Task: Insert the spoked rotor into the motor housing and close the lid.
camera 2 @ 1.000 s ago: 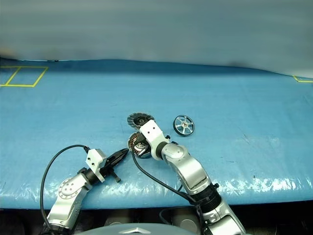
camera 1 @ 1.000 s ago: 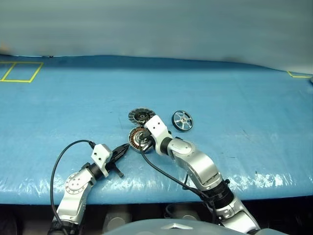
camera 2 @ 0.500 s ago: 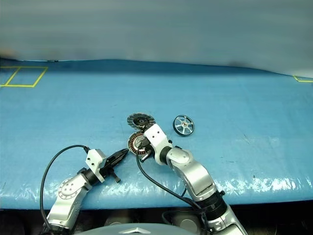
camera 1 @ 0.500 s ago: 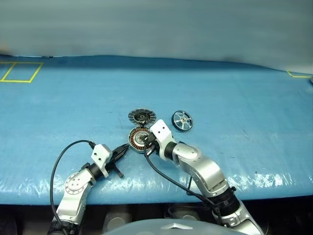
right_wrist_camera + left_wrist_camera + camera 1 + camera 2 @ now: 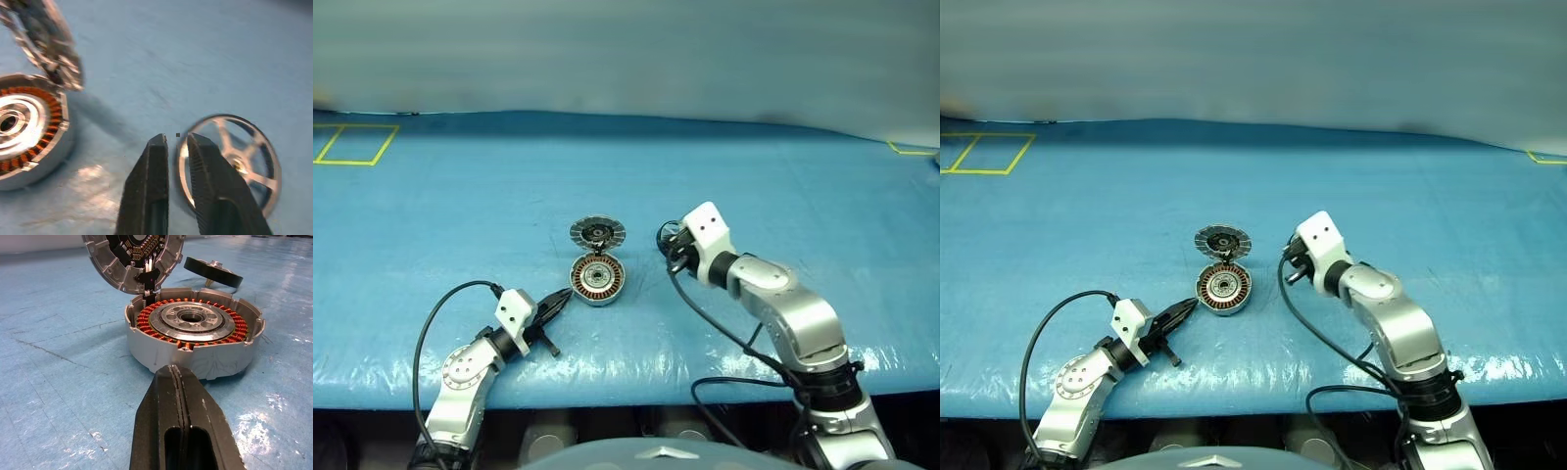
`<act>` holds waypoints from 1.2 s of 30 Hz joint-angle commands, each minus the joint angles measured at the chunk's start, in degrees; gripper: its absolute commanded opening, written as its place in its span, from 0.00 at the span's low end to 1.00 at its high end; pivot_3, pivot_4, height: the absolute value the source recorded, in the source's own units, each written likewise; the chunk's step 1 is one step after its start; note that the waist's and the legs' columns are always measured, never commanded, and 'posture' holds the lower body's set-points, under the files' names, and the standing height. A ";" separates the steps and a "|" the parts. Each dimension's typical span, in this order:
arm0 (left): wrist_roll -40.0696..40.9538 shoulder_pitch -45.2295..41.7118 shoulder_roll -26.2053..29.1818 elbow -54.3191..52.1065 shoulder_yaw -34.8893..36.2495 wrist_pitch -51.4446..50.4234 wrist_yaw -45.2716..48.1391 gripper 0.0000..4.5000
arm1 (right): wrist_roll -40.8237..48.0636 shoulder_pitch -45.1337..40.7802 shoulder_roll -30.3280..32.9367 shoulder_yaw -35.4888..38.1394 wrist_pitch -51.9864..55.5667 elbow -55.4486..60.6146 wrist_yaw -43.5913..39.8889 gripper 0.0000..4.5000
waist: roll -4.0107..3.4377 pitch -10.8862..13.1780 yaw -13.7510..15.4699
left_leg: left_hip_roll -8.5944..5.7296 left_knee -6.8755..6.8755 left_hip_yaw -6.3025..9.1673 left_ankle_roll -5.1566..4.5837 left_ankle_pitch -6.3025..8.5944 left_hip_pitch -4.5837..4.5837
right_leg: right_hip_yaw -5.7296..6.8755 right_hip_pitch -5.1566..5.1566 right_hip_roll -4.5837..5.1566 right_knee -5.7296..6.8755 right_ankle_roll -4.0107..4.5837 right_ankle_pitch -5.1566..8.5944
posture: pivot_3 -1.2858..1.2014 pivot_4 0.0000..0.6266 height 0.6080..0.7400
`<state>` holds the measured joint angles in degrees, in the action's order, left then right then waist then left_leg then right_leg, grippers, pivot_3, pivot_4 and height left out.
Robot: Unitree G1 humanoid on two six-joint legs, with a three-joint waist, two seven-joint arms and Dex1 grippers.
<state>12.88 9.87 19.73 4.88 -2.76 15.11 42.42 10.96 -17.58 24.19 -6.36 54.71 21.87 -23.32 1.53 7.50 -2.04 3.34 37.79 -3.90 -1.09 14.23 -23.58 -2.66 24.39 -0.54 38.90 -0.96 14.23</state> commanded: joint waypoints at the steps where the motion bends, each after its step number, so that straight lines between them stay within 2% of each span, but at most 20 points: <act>1: 0.30 0.52 0.11 -1.51 -0.26 -0.49 0.09 0.00 | -1.78 -3.24 1.18 0.64 -0.79 -3.20 0.99 0.43 | -0.01 0.01 -0.04 | 0.00 -0.01 -0.03 0.00 0.00 0.00 | -0.03 0.02 -0.01 0.00 0.00 0.00 | 0.52 0.24 1.00; 2: 0.30 0.53 0.07 -1.61 -0.28 -0.54 0.03 0.00 | -2.06 -3.96 1.59 0.20 -1.22 -4.53 0.64 0.49 | -0.02 0.01 -0.04 | 0.00 -0.02 -0.05 -0.01 0.00 0.00 | -0.04 0.04 -0.02 0.00 0.00 0.00 | 0.52 0.24 1.00; 12: 0.17 1.08 -0.32 -2.47 -0.18 -0.87 -0.86 0.00 | -4.61 -8.58 6.28 -5.63 -2.38 -11.79 -4.93 0.49 | -0.03 0.02 0.01 | -0.02 0.00 -0.19 -0.10 0.06 -0.01 | -0.15 0.06 -0.03 -0.01 -0.04 -0.02 | 0.52 0.24 1.00; 20: 0.14 1.30 -0.50 -2.25 -0.16 -0.49 -1.32 0.00 | -4.76 -10.40 7.12 -8.28 -3.78 -14.77 -9.39 0.49 | -0.03 0.02 -0.02 | -0.01 0.01 -0.24 -0.11 0.06 0.00 | -0.19 0.07 -0.03 -0.01 -0.05 -0.03 | 0.52 0.24 1.00; 27: -0.01 1.17 -0.49 -1.88 0.02 -0.08 -1.43 0.00 | -5.70 -11.76 6.32 -9.41 -4.60 -17.54 -10.36 0.49 | -0.02 0.01 0.01 | -0.01 0.02 -0.28 -0.12 0.07 0.01 | -0.21 0.07 -0.03 -0.01 -0.06 -0.05 | 0.52 0.24 1.00; 36: -0.09 1.18 -0.48 -0.69 0.23 0.61 -1.25 0.00 | -5.20 -9.39 0.84 -7.69 3.86 -18.10 -6.08 0.49 | 0.02 -0.04 -0.01 | 0.02 0.05 -0.32 -0.12 0.07 0.04 | -0.24 0.05 -0.03 0.01 -0.06 -0.08 | 0.52 0.24 1.00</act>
<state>12.77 10.57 19.30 4.09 -2.78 14.72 41.25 5.20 -28.38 25.11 -13.57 55.75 4.28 -29.62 1.55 7.47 -2.05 3.37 37.84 -4.21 -1.21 14.30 -23.53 -2.90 24.43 -0.57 38.90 -1.01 14.16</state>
